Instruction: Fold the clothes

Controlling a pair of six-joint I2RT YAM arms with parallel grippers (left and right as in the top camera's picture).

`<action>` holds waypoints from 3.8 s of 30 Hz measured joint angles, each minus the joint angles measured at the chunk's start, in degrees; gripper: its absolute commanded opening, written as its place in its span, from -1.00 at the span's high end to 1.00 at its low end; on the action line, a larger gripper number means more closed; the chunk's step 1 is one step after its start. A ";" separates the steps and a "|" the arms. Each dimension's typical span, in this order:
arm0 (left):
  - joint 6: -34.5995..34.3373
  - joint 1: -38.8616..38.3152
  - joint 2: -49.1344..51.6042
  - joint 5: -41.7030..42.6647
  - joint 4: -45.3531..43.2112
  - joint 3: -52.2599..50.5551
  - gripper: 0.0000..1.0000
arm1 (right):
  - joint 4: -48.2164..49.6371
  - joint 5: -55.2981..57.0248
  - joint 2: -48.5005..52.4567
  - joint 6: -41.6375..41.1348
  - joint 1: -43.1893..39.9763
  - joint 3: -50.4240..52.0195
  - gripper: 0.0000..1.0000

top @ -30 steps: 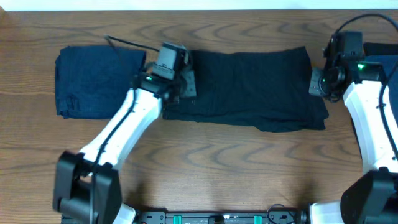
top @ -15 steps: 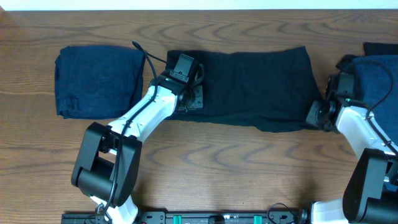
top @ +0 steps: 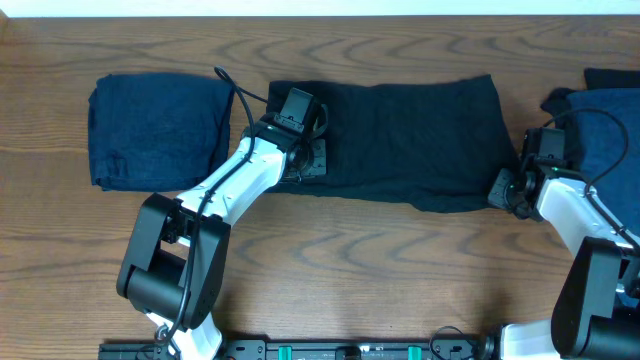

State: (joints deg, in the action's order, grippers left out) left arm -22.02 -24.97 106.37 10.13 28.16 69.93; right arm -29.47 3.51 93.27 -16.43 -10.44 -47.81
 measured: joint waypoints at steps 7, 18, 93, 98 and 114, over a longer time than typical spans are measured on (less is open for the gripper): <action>0.00 0.00 0.00 0.00 0.00 0.00 0.87 | -4.17 -6.32 -4.70 3.19 0.00 -2.62 0.98; 0.00 0.00 0.00 0.00 0.00 0.00 0.88 | 1.62 -7.89 -1.81 3.91 0.00 -3.02 0.98; 13.51 15.13 13.00 0.98 0.74 11.13 -0.60 | -10.10 -6.62 4.70 1.77 1.53 -8.50 0.97; 13.51 15.21 13.00 2.64 0.76 11.17 -0.59 | -9.88 -6.62 4.70 1.77 1.90 -8.50 0.97; 13.51 13.18 13.00 3.41 0.96 11.21 -0.61 | -9.86 -6.71 4.70 1.77 2.10 -8.50 0.95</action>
State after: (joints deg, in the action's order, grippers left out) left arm -8.51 -11.79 119.37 13.54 29.12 81.14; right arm -39.33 -3.20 97.97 -14.66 -8.34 -56.31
